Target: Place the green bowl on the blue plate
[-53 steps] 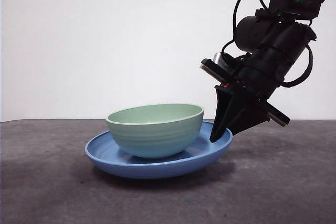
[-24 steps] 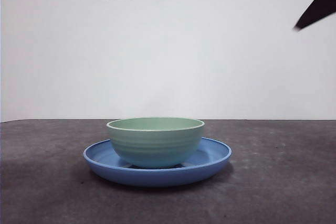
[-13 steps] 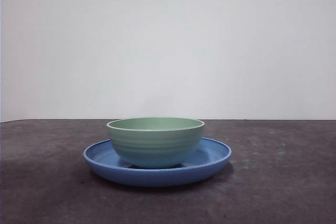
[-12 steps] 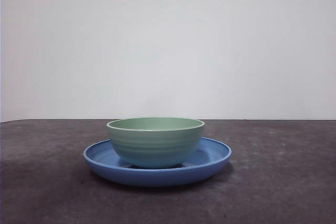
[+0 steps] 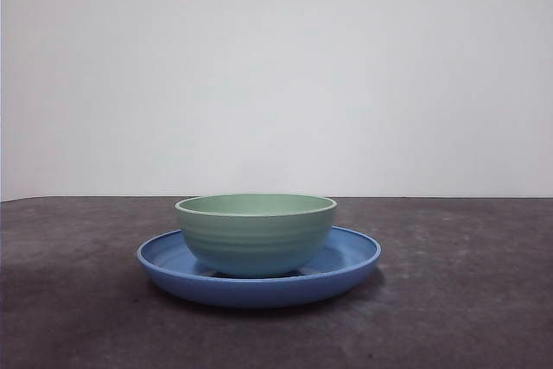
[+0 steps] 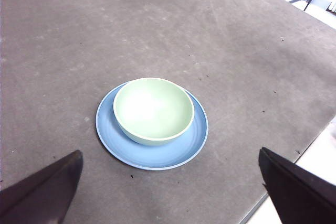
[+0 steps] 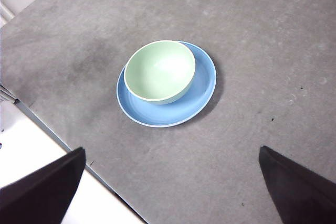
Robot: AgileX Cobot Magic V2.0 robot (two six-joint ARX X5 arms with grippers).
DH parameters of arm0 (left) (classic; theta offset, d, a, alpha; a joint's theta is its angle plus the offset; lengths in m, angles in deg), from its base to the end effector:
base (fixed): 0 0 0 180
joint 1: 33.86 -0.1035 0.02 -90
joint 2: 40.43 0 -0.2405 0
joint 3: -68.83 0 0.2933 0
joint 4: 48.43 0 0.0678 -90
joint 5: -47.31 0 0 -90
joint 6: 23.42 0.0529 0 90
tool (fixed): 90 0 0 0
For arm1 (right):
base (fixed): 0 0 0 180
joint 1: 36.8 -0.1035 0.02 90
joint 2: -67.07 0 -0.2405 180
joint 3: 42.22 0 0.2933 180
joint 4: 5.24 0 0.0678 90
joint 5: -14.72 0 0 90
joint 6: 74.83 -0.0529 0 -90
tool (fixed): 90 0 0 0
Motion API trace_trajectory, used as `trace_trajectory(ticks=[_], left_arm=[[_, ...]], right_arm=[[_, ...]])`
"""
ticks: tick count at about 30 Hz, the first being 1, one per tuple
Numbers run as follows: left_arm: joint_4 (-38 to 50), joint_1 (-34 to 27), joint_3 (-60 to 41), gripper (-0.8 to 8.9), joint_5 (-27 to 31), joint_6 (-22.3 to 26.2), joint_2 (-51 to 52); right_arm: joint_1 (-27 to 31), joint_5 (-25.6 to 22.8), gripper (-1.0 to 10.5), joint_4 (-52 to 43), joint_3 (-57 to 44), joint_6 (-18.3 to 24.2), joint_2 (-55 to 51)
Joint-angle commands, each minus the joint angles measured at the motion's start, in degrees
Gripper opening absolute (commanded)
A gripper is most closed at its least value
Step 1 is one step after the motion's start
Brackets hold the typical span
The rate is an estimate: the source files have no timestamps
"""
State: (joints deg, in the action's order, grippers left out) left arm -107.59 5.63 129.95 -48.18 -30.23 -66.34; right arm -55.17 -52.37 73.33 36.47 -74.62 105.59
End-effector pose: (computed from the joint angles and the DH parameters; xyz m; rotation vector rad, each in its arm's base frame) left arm 0.1152 -0.1015 0.3288 0.0142 0.4550 -0.7471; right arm 0.1333 0.0660 0.3701 0.0237 0.6827 0.6941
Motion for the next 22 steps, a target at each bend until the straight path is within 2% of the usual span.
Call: trace_trajectory(ticks=[1, 2, 4, 5, 6, 12, 22], left_arm=[[0.70, 0.22, 0.39, 4.72, 0.13, -0.13, -0.20], [0.68, 0.22, 0.39, 3.44, 0.13, -0.13, -0.20], [0.70, 0.22, 0.39, 0.04, 0.13, -0.11, -0.20], [0.76, 0.22, 0.39, 0.28, 0.13, -0.13, -0.22], [0.79, 0.22, 0.39, 0.23, 0.13, -0.15, -0.22], [0.70, 0.22, 0.39, 0.24, 0.13, -0.15, -0.20], [0.68, 0.22, 0.39, 0.24, 0.13, -0.15, -0.20]], right_arm=[[-0.31, 0.24, 5.6, 0.26, 0.81, 0.42, 0.55], [-0.31, 0.70, 4.3, 0.72, 0.81, 0.44, 0.59], [-0.31, 2.47, 0.8, 1.33, 0.81, 0.46, 0.72], [-0.31, 3.23, -0.1, 1.31, 0.81, 0.48, 0.72], [-0.31, 3.93, 0.2, 1.05, 0.81, 0.50, 0.72], [-0.28, 7.32, 0.2, -0.68, 0.83, 0.28, 0.61], [-0.28, 7.08, 0.2, -0.74, 0.83, 0.28, 0.61]])
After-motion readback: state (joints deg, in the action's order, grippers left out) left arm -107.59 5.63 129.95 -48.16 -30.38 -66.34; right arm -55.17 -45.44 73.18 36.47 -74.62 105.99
